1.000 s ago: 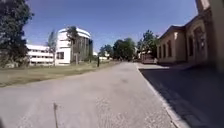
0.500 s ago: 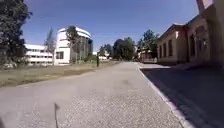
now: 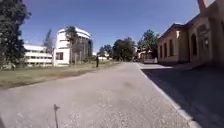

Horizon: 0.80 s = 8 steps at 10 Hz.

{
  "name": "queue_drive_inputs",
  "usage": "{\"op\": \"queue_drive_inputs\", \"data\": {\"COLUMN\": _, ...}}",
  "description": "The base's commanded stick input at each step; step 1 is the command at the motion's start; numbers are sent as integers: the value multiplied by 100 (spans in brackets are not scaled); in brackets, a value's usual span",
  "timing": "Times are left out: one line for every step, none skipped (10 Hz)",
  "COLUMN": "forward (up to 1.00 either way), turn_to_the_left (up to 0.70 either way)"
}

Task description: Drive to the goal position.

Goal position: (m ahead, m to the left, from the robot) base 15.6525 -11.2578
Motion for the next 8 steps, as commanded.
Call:
{"op": "queue_drive_inputs", "data": {"forward": 70, "turn_to_the_left": 0}}
{"op": "queue_drive_inputs", "data": {"forward": 70, "turn_to_the_left": 0}}
{"op": "queue_drive_inputs", "data": {"forward": 70, "turn_to_the_left": 0}}
{"op": "queue_drive_inputs", "data": {"forward": 70, "turn_to_the_left": 0}}
{"op": "queue_drive_inputs", "data": {"forward": 70, "turn_to_the_left": -1}}
{"op": "queue_drive_inputs", "data": {"forward": 70, "turn_to_the_left": -2}}
{"op": "queue_drive_inputs", "data": {"forward": 70, "turn_to_the_left": -5}}
{"op": "queue_drive_inputs", "data": {"forward": 70, "turn_to_the_left": -9}}
